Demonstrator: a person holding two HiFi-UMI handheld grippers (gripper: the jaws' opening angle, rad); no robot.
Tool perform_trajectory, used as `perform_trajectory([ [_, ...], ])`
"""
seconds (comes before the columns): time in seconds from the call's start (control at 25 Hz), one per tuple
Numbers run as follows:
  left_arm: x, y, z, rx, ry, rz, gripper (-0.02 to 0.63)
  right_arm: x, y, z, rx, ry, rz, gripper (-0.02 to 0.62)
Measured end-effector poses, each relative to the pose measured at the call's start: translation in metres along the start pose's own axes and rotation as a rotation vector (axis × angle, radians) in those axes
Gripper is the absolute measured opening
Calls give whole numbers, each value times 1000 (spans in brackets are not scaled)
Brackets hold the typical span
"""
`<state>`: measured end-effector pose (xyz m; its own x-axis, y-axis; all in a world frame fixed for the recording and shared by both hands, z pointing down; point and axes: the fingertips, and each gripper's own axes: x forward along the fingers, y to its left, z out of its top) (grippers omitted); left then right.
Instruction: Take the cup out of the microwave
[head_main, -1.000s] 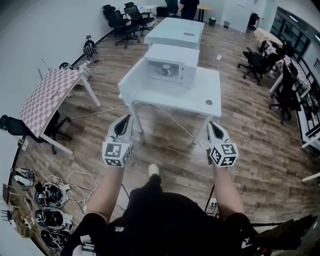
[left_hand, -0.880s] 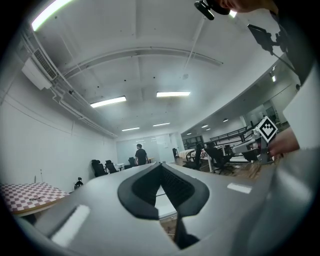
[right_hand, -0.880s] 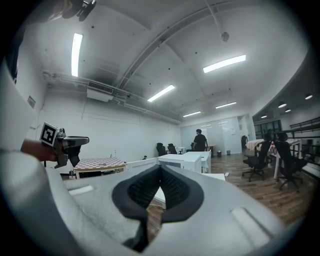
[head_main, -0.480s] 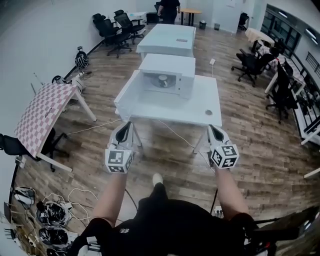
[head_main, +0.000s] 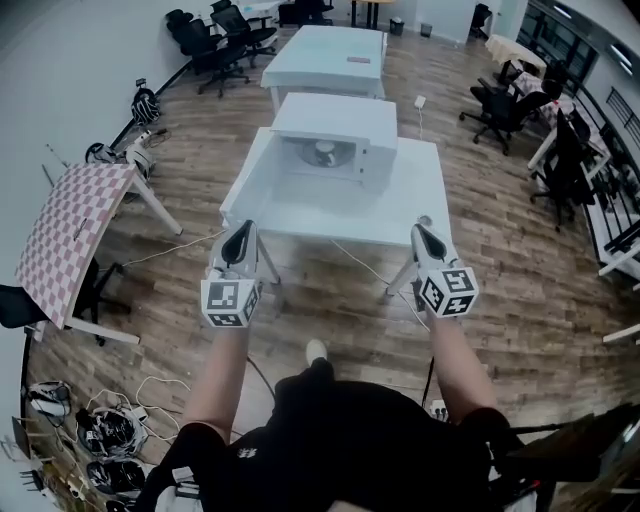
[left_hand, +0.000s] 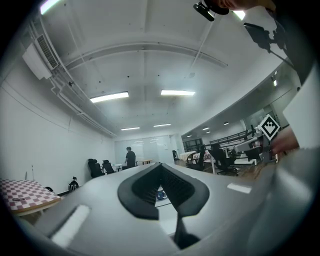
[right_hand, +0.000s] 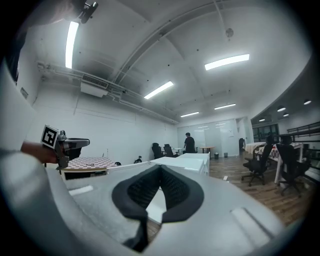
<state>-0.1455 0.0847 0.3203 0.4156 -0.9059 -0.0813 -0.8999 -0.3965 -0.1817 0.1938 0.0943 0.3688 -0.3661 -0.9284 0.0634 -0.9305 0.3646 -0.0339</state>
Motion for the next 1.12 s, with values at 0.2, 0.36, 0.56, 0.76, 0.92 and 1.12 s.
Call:
perform_trajectory([
  [0.2,38,30,-7,-17,11,-11,7,45,-3,4,7,28,-4,0],
  [0.36,71,53,-1,-12,-1,-23,6,83,-6,15,6,26,-3,0],
  [0.56,116,76,-8,-8,-10,-53,7,132,-15,19,-6,23,-26,0],
  [0.76,163,92,-22,-23,-10,-78,6,181,-27,17,-9,30,-48,0],
  [0.92,196,97,-27,-20,-20,-100,7,211,-31,16,1,20,-47,0],
  [1.12,225,96,-22,-18,-37,-124,6,236,-31,23,-6,1,-45,0],
])
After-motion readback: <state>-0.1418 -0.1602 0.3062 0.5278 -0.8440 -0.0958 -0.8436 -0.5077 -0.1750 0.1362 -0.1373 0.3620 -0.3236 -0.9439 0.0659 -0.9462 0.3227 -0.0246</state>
